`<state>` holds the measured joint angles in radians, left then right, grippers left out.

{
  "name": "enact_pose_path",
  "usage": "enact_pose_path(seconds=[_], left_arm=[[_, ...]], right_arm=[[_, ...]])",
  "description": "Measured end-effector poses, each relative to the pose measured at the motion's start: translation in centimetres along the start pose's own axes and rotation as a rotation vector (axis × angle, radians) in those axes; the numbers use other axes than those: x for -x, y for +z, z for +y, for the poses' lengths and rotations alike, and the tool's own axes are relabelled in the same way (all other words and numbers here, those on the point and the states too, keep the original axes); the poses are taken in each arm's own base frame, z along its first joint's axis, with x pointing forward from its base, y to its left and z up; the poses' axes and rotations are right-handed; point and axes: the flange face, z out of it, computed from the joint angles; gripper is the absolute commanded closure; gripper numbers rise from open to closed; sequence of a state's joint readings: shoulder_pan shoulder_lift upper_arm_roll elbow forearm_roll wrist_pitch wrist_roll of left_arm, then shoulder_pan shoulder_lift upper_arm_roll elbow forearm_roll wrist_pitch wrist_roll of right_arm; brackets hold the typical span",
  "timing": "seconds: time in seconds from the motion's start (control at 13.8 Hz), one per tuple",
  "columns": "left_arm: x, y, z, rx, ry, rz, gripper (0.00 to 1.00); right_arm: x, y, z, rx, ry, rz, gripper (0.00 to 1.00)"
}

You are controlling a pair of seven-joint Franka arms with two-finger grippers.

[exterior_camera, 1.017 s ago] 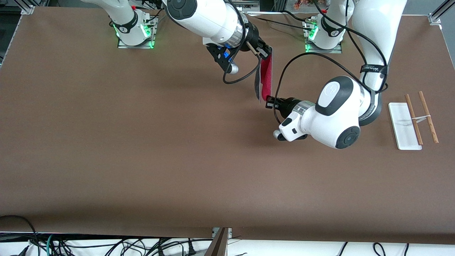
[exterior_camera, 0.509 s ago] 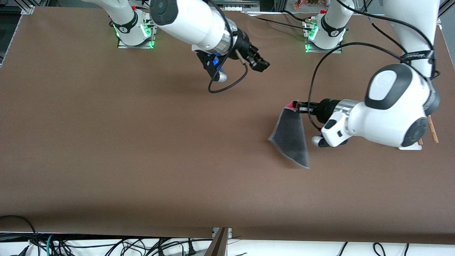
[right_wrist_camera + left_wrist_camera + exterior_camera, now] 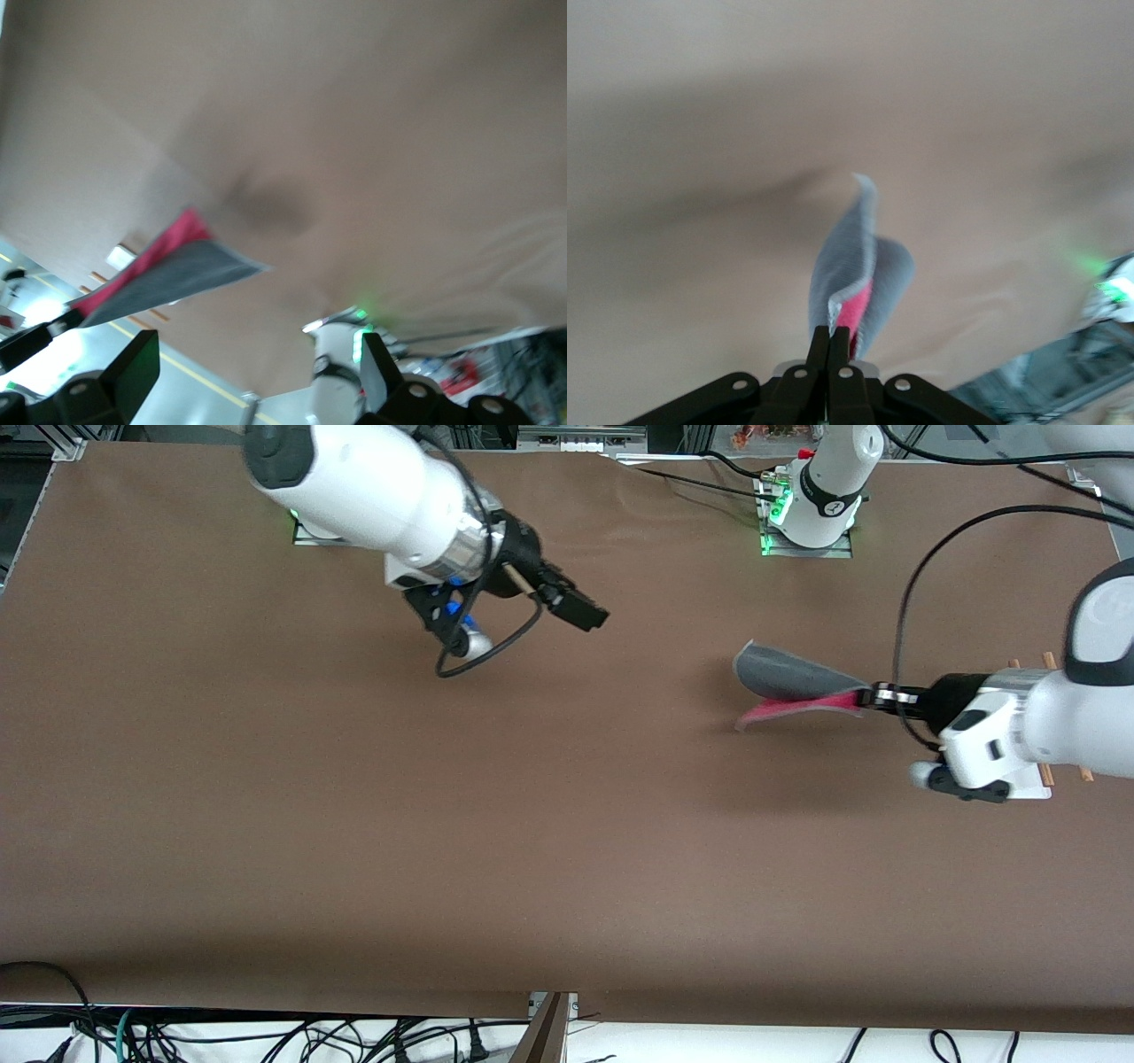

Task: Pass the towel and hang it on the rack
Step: 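Carry the towel with the left gripper over the wooden rack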

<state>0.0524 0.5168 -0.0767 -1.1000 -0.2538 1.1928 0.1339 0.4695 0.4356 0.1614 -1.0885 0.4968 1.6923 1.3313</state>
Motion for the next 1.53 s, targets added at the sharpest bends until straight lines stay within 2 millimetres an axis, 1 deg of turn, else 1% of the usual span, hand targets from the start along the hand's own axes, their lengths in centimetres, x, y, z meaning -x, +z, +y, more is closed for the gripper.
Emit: enact_pose_path(seconds=[0.15,0.29,0.44,0.58,0.73,0.87,0.94,1.09,1.24,1.31,1.38,1.45,1.53], left_arm=[[1.1,-1.2,-3.2,-0.088,0.086,-0.001,1.00],[2.0,-1.9,-6.2,-0.147,0.157,-0.015,1.00],[3.3,-3.0,-10.4,-0.178,0.215,-0.017,1.00],[4.8,-4.2,-14.9,-0.205,0.250,0.003,1.00],[6.0,-5.1,-18.5,-0.233,0.275,0.034,1.00],[6.5,-5.4,-21.1,-0.244,0.277,0.066,1.00],[6.6,-5.5,-22.3,-0.253,0.283,0.083,1.00],[7.4,-5.9,-23.9,-0.259,0.308,0.098,1.00],[8.1,-6.1,-25.2,-0.260,0.339,0.102,1.00],[8.6,-6.1,-26.1,-0.258,0.344,0.103,1.00],[9.5,-6.2,-27.5,-0.254,0.343,0.105,1.00],[10.7,-6.1,-29.5,-0.244,0.344,0.106,1.00],[12.2,-5.8,-31.9,-0.231,0.348,0.107,1.00]], right_arm=[[-3.4,-3.0,2.0,0.060,-0.106,0.022,0.00],[-7.2,-5.9,4.4,0.119,-0.212,0.048,0.00],[-10.4,-8.3,7.2,0.190,-0.332,0.092,0.00],[-13.1,-10.7,10.8,0.268,-0.435,0.131,0.00],[-15.5,-13.8,15.1,0.339,-0.543,0.165,0.00],[-17.0,-16.6,18.6,0.410,-0.636,0.202,0.00],[-17.4,-17.6,19.8,0.441,-0.673,0.215,0.00],[-18.4,-18.8,21.4,0.471,-0.724,0.219,0.00],[-19.4,-19.6,22.6,0.503,-0.739,0.233,0.00],[-19.6,-19.8,22.8,0.519,-0.742,0.238,0.00],[-19.7,-19.8,22.9,0.527,-0.746,0.240,0.00],[-19.7,-19.7,22.8,0.532,-0.747,0.241,0.00],[-19.8,-19.6,22.8,0.537,-0.747,0.243,0.00]])
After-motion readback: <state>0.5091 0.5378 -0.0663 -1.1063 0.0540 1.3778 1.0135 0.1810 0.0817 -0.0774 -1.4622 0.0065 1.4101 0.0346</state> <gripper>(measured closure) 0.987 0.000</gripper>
